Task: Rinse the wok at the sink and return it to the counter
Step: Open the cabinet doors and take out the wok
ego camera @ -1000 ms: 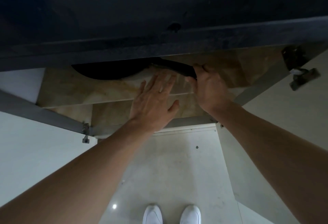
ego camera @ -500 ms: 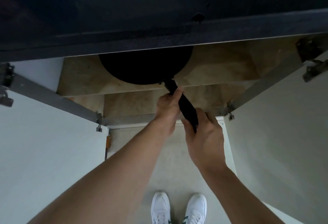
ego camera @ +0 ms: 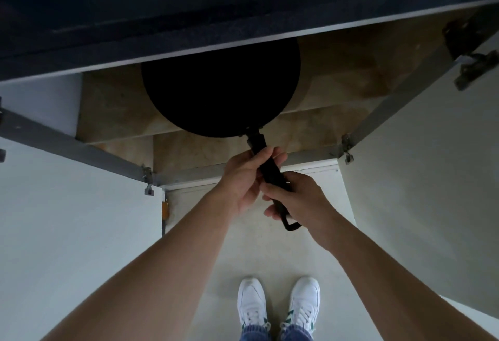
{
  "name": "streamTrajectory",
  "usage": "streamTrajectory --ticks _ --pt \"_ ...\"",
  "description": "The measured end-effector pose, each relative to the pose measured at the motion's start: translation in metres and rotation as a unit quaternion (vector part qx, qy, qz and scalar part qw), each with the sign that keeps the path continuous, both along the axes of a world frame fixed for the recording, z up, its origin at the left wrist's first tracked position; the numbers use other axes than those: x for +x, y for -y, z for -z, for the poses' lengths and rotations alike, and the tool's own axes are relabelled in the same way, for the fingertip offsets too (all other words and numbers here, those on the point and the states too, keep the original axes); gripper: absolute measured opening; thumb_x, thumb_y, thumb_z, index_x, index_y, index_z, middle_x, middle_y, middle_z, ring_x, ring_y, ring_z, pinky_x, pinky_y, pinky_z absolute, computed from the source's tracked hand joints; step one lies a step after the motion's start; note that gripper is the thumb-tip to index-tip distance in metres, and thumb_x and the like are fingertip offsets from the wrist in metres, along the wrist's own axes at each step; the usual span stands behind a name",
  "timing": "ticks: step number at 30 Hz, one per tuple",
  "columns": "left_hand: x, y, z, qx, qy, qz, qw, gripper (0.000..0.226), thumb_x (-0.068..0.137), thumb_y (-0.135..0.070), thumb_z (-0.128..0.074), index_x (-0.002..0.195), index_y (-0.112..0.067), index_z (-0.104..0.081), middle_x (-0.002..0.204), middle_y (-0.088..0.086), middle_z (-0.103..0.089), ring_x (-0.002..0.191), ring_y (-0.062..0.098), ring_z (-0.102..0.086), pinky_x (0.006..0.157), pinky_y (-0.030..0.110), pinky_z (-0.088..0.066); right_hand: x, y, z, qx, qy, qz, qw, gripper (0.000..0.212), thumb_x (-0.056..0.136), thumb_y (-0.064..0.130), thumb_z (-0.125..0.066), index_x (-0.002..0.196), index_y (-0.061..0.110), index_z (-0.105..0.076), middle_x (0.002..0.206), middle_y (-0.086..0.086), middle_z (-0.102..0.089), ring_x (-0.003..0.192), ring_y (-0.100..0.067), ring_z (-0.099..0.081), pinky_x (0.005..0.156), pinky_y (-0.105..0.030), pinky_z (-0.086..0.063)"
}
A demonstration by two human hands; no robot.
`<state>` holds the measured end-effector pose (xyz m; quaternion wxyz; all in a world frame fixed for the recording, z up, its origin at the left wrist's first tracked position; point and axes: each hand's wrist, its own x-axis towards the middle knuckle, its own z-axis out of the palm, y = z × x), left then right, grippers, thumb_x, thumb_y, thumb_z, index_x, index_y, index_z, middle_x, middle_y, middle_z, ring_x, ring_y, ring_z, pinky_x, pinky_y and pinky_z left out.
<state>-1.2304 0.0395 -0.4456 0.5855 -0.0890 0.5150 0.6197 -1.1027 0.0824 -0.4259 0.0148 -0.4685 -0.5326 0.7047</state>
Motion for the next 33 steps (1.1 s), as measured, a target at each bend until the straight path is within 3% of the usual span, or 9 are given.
streamTrajectory --ticks 3,5,11,15,18,22,26,33 --pt "-0.002 0.007 0.002 0.000 -0.011 0.023 1.000 0.024 0.093 -0.015 -0.064 0.113 -0.001 -0.066 0.107 0.009 -0.077 0.104 0.015 -0.073 0.077 0.029 -0.049 -0.013 -0.003 0.004 -0.039 -0.035 -0.008 0.999 0.008 0.091 0.015 -0.068 0.096 0.010 -0.068 0.078 -0.006 -0.071 0.060 -0.019 -0.068 0.058 -0.028 -0.057" --pt "-0.004 0.010 0.002 0.001 -0.012 0.022 1.000 0.030 0.092 -0.014 -0.065 0.118 0.002 -0.064 0.110 0.010 -0.076 0.105 0.016 -0.072 0.066 0.024 -0.055 -0.018 0.002 0.008 -0.030 -0.038 -0.028 0.998 0.009 0.091 0.013 -0.065 0.083 0.009 -0.064 0.068 -0.004 -0.063 0.055 -0.017 -0.061 0.055 -0.028 -0.054" --pt "-0.011 0.010 -0.003 0.012 -0.007 0.041 0.999 0.024 0.092 -0.008 -0.064 0.116 -0.003 -0.064 0.115 0.009 -0.074 0.097 0.023 -0.074 0.075 0.028 -0.061 -0.019 0.020 0.016 0.016 -0.027 0.017 0.999 0.028 0.095 0.022 -0.062 0.072 0.013 -0.052 0.055 -0.001 -0.048 0.040 -0.014 -0.042 0.038 -0.026 -0.041" --pt "-0.006 0.016 0.000 0.001 0.006 0.043 0.999 0.028 0.092 -0.011 -0.064 0.119 -0.003 -0.064 0.113 0.009 -0.073 0.096 0.024 -0.074 0.074 0.030 -0.061 -0.011 0.025 0.020 0.053 -0.007 -0.010 0.999 0.029 0.095 0.024 -0.063 0.069 0.010 -0.057 0.053 -0.003 -0.057 0.041 -0.017 -0.053 0.044 -0.028 -0.050" --pt "-0.007 0.023 0.005 -0.002 0.008 0.059 0.998 0.031 0.093 -0.009 -0.063 0.124 -0.005 -0.062 0.111 0.006 -0.075 0.100 0.024 -0.074 0.068 0.029 -0.060 -0.010 0.028 0.022 0.018 -0.007 -0.024 1.000 0.016 0.094 0.022 -0.064 0.082 0.013 -0.066 0.067 -0.004 -0.069 0.051 -0.016 -0.063 0.053 -0.023 -0.055" --pt "-0.010 0.023 0.008 0.009 -0.001 0.088 0.996 0.028 0.093 -0.005 -0.061 0.121 -0.001 -0.061 0.107 0.009 -0.074 0.100 0.026 -0.074 0.082 0.030 -0.061 -0.008 0.036 0.029 -0.014 -0.029 -0.001 0.999 0.025 0.098 0.026 -0.058 0.078 0.012 -0.054 0.057 0.000 -0.051 0.041 -0.013 -0.046 0.043 -0.028 -0.047" --pt "-0.008 0.022 0.010 0.008 -0.007 0.082 0.997 0.028 0.093 -0.008 -0.062 0.120 -0.001 -0.062 0.109 0.008 -0.075 0.097 0.026 -0.074 0.090 0.034 -0.059 -0.006 0.042 0.033 -0.009 -0.047 0.028 0.998 0.030 0.101 0.026 -0.052 0.088 -0.001 -0.053 0.056 -0.001 -0.050 0.039 -0.013 -0.042 0.038 -0.028 -0.042" --pt "0.006 0.029 0.012 0.010 -0.004 0.079 0.997 0.033 0.091 -0.004 -0.064 0.122 0.007 -0.061 0.108 0.014 -0.073 0.097 0.025 -0.073 0.082 0.031 -0.060 0.010 0.053 0.035 0.071 -0.028 0.028 0.997 0.029 0.101 0.026 -0.052 0.076 0.011 -0.052 0.049 0.000 -0.050 0.033 -0.013 -0.041 0.035 -0.022 -0.036"
